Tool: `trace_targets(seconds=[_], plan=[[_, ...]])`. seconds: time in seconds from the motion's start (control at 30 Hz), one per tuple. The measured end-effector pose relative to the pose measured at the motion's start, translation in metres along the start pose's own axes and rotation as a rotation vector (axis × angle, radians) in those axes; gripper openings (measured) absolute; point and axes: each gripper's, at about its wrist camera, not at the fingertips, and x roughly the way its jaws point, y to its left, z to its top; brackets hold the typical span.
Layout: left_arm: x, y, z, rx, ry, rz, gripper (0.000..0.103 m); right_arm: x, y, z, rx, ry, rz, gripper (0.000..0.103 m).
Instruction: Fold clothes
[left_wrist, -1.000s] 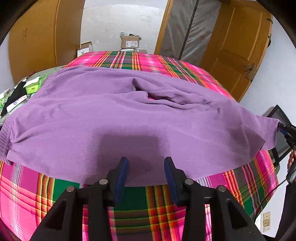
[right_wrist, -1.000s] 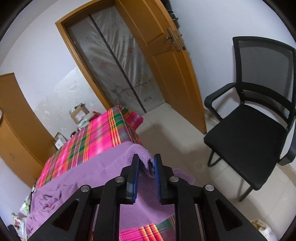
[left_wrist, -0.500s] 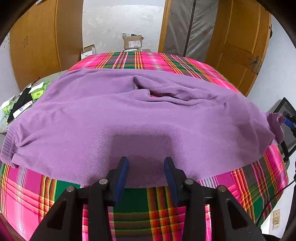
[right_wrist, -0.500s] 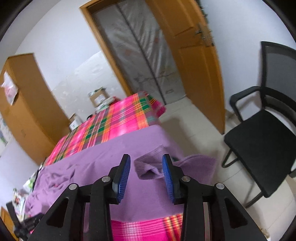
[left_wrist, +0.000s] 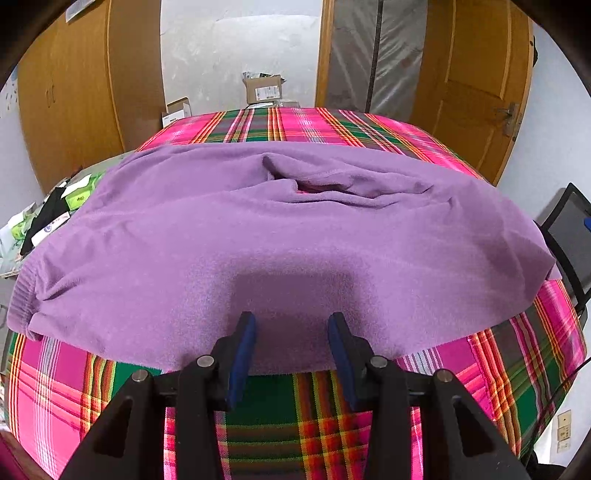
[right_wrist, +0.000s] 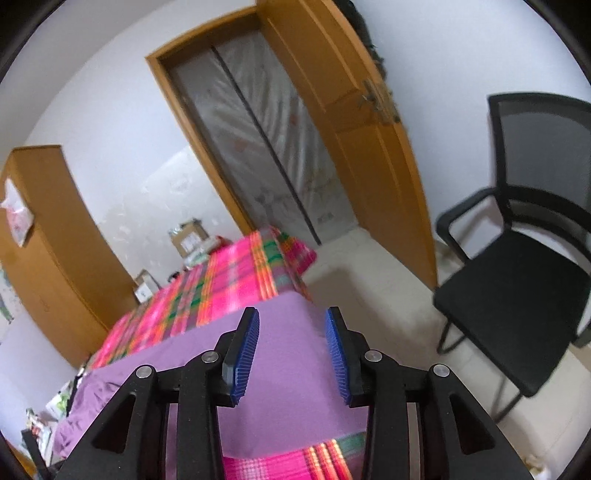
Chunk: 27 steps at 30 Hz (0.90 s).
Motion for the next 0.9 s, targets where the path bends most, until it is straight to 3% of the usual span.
trace_targets(seconds=[0.13,0.33,0.5,0.9], plan=[[-0.001,-0.003,-0.001,0.028,0.006,0.011,0.042,0.008,0.045,-0.022,-0.259,0.085,0.097,0.042],[-0.013,-0.011,-0.007,0.064,0.015,-0.118,0.041,0.018,0.097,-0.074,-0.587,0.251,0.194,0.042],[-0.018,-0.037,-0.016,0.174,0.015,-0.159,0.041,0.019,0.110,-0.101,-0.826,0.275,0.144,0.042],[-0.011,-0.058,-0.016,0.314,-0.006,-0.119,0.043,0.041,0.100,-0.124,-1.010,0.306,-0.004,0.042]])
